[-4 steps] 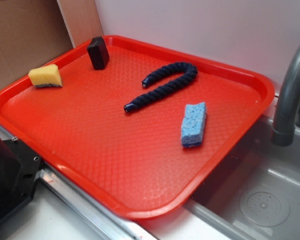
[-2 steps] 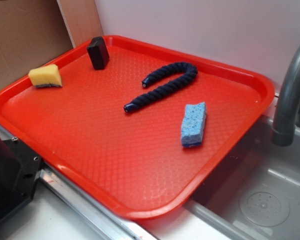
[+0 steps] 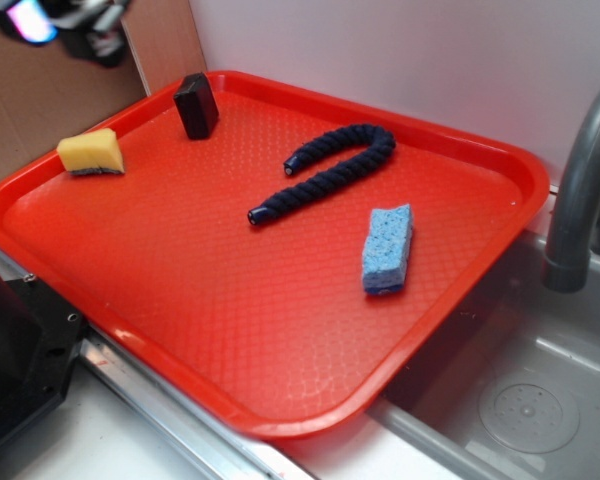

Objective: Grab the black box.

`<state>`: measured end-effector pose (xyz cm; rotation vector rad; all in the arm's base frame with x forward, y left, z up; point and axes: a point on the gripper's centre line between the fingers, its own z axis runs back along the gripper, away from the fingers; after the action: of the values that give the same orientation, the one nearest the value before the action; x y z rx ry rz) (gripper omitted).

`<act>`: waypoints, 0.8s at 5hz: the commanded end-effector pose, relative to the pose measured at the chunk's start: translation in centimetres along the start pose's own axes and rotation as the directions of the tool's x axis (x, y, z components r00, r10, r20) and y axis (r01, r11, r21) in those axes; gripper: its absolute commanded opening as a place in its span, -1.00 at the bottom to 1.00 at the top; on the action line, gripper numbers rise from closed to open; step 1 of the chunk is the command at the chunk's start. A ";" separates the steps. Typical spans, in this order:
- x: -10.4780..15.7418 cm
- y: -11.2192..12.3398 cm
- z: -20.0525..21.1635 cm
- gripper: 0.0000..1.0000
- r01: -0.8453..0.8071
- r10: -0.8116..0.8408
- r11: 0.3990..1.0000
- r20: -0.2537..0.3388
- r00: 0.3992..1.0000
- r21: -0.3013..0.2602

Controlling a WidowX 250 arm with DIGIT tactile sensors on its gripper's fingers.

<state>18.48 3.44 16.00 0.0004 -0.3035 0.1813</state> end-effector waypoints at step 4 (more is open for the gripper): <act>4.3 4.8 -2.6 1.00 -0.262 0.265 0.964 0.094 0.960 -0.045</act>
<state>21.42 7.99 12.43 -0.0829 -0.3366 0.4307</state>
